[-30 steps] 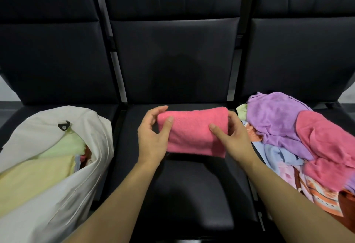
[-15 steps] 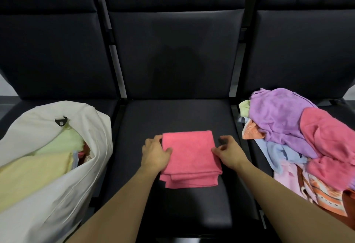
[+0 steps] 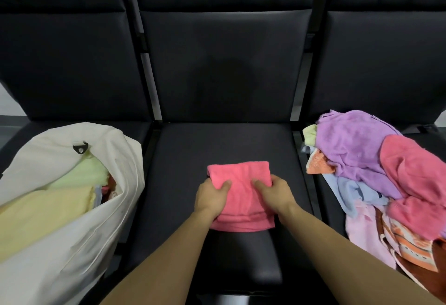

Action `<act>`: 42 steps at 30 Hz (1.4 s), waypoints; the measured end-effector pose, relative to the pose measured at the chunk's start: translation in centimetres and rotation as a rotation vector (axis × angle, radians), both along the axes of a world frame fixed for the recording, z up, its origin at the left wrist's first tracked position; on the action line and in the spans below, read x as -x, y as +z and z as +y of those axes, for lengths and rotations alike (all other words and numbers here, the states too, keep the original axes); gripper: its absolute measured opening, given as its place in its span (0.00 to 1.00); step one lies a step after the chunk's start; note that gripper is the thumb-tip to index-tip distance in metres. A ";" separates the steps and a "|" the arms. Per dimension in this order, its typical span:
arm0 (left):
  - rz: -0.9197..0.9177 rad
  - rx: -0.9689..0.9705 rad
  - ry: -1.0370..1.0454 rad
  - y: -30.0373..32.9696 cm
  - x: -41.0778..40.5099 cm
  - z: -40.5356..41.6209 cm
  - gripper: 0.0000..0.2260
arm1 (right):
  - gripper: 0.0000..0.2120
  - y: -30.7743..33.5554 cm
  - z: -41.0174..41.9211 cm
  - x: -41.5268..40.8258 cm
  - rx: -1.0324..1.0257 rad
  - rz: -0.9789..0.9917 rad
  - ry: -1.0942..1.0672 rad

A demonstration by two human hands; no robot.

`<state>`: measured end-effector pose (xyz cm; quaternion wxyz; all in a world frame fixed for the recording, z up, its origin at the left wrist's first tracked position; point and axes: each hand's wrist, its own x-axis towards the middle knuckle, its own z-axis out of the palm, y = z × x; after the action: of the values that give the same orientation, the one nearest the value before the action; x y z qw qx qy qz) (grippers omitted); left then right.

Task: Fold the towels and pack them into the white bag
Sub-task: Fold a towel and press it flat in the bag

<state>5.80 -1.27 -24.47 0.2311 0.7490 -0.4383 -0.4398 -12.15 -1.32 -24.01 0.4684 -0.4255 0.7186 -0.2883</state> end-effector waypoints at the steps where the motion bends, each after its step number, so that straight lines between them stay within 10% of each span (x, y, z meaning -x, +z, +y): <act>1: 0.008 0.020 -0.014 0.3 -0.3 0.1 0.19 | 0.09 0.1 0.1 0.0 0.038 0.025 0.024; 15: 0.138 0.334 0.128 14.7 -16.7 2.3 0.13 | 0.11 11.0 -1.2 -15.2 0.353 -0.128 0.234; 26: 0.530 -0.253 0.351 15.7 -34.1 7.6 0.13 | 0.22 11.7 0.4 -32.5 0.121 -0.260 0.500; 33: 0.421 -0.271 0.365 12.4 -34.9 5.6 0.12 | 0.10 9.9 -1.8 -34.1 -0.117 -0.037 0.624; 38: 0.413 -0.134 0.492 10.3 -36.2 3.1 0.12 | 0.28 9.3 -2.9 -36.3 -0.178 -0.090 0.513; 42: 0.059 0.147 0.507 8.5 -38.0 2.1 0.25 | 0.31 9.4 -3.2 -37.7 -0.130 -0.199 0.466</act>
<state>43.80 0.87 -15.93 0.4002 0.8031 -0.2605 -0.3564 25.51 -4.54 -14.63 0.6168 -0.5181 0.5687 -0.1665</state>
